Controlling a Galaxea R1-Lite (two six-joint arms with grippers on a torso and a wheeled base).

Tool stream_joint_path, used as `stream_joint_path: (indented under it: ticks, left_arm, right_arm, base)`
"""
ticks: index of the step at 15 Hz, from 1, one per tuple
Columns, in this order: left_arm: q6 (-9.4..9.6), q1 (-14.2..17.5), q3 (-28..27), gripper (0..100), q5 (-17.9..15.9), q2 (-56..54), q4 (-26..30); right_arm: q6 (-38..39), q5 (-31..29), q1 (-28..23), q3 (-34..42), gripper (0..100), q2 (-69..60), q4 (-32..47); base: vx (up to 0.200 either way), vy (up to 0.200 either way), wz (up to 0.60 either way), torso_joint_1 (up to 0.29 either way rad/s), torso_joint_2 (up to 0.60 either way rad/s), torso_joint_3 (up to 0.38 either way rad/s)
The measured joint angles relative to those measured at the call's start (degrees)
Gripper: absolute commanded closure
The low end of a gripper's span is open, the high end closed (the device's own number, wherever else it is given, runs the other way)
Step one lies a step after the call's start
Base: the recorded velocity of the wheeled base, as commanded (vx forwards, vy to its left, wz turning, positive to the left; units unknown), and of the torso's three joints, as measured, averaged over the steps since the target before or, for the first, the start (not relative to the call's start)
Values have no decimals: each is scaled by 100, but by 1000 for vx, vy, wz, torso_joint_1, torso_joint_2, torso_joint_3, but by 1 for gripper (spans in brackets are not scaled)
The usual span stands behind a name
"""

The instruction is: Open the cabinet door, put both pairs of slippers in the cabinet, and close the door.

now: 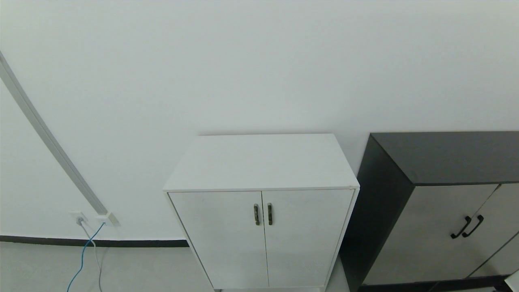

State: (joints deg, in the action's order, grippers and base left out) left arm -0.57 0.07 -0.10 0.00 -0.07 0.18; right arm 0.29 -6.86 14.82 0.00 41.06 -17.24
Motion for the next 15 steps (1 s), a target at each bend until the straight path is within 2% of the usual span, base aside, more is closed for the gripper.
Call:
stream_joint_path:
  ticks: [2,5,9,13,15]
  left_arm:
    - [0,0,0,100,0,0,0]
    - [-2,-2,0,100,0,0,-2]
    - [-2,-2,0,100,0,0,0]
    - [0,0,0,100,0,0,0]
    - [-7,0,0,100,0,0,0]
  right_arm:
    - [-2,101,2,0,100,-547,613]
    - [-11,129,16,-2,100,-1264,1119]
    - [-43,176,99,-2,100,-1953,1473]
    - [-50,583,160,-10,100,-2248,1742]
    - [-40,589,99,-2,100,-2322,1751]
  base:
    - [0,0,0,0,0,0]
    - [0,0,0,0,0,0]
    - [0,0,0,0,0,0]
    - [0,0,0,0,0,0]
    - [0,0,0,0,0,0]
